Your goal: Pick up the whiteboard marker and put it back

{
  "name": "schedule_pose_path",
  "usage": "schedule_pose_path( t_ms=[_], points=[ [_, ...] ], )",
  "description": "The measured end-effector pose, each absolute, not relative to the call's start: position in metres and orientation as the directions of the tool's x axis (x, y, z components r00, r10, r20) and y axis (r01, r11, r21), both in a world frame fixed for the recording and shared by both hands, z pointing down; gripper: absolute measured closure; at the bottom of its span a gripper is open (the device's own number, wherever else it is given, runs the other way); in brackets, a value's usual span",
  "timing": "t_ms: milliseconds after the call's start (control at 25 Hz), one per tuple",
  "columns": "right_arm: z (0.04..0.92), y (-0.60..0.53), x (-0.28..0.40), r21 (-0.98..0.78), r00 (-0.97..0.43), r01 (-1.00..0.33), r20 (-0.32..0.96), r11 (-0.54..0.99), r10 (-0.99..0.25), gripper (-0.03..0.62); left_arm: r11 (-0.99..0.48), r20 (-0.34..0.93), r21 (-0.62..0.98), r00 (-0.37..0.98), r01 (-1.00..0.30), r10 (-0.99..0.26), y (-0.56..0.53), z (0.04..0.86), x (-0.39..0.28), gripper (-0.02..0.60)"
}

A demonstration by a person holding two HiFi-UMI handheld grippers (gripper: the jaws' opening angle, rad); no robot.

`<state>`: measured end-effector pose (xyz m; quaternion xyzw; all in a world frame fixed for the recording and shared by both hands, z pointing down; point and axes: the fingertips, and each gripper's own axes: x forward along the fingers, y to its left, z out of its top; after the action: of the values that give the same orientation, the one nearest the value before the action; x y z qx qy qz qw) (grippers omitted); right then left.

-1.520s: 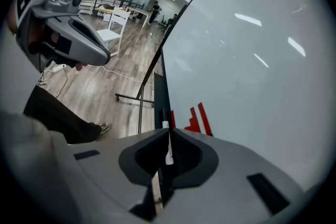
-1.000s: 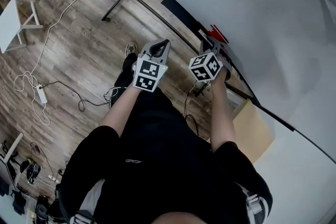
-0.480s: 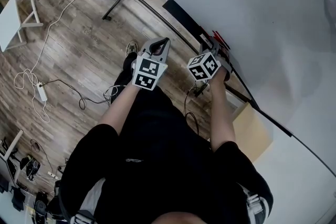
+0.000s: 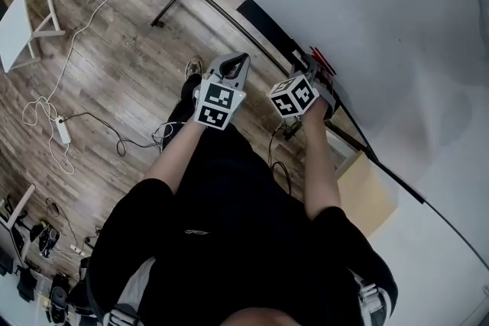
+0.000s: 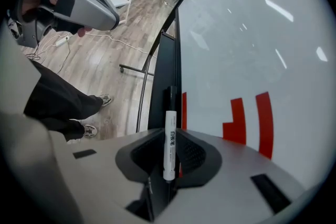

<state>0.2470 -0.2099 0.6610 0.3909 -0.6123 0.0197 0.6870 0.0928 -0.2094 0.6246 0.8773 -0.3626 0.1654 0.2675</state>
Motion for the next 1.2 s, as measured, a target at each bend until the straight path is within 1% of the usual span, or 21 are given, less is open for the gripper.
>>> schedule_pose_path(
  t_ms=[240, 400, 600, 840, 1040, 1200],
  points=[
    [0.66, -0.209, 0.243, 0.53, 0.261, -0.515, 0.846, 0.674, -0.466, 0.551, -0.59, 0.49, 0.349, 0.678, -0.728, -0.548, -0.201, 0.627, 0.088, 0.575],
    [0.662, -0.21, 0.244, 0.526, 0.24, -0.52, 0.846, 0.673, -0.476, 0.551, -0.562, 0.514, 0.336, 0.647, -0.756, -0.563, -0.197, 0.633, 0.08, 0.575],
    [0.659, -0.21, 0.248, 0.532, 0.21, -0.527, 0.837, 0.662, -0.505, 0.542, -0.558, 0.493, 0.324, 0.639, -0.764, -0.59, -0.198, 0.621, 0.077, 0.575],
    [0.632, -0.21, 0.236, 0.524, 0.124, -0.611, 0.804, 0.593, -0.582, 0.542, -0.55, 0.483, 0.31, 0.627, -0.775, -0.611, -0.193, 0.608, 0.066, 0.575],
    [0.599, -0.193, 0.23, 0.502, 0.048, -0.696, 0.746, 0.513, -0.665, 0.542, -0.552, 0.465, 0.295, 0.622, -0.78, -0.63, -0.18, 0.595, 0.069, 0.575],
    [0.565, -0.18, 0.23, 0.441, -0.015, -0.79, 0.681, 0.427, -0.732, 0.542, -0.569, 0.434, 0.275, 0.629, -0.775, -0.646, -0.176, 0.574, 0.075, 0.575]
  ],
)
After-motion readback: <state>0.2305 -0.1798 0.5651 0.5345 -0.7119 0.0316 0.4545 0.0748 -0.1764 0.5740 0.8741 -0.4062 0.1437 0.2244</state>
